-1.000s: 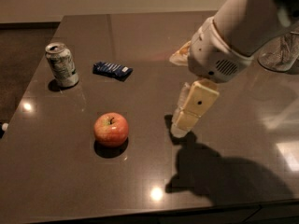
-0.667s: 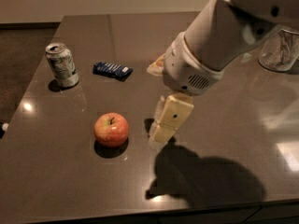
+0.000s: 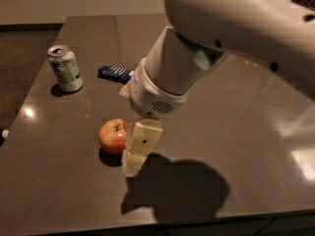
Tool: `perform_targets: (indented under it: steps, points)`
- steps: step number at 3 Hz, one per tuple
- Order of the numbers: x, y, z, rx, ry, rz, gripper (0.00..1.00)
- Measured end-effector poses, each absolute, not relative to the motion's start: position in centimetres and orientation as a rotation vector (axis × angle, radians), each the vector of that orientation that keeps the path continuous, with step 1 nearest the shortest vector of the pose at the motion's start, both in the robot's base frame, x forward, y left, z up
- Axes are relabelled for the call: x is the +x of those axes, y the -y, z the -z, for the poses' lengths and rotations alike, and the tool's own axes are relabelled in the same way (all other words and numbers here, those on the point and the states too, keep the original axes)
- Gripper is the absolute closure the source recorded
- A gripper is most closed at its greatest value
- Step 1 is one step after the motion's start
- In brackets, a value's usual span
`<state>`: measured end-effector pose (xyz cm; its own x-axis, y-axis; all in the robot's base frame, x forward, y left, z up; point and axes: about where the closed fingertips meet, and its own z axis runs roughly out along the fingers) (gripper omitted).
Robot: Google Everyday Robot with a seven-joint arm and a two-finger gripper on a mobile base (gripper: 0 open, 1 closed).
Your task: Pick apple
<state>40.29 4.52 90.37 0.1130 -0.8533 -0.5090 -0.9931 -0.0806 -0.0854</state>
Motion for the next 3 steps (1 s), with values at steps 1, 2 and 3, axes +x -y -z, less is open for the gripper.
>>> perform_targets:
  steps: [1, 2, 3]
  points:
    - [40.5, -6.5, -88.7, -2.035, -1.787, -0.469, 0.00]
    - [41.0, -7.7, -87.6, -2.056, -1.789, -0.471, 0.00]
    - [41.4, -8.0, -86.5, -2.072, -1.799, -0.458, 0.00]
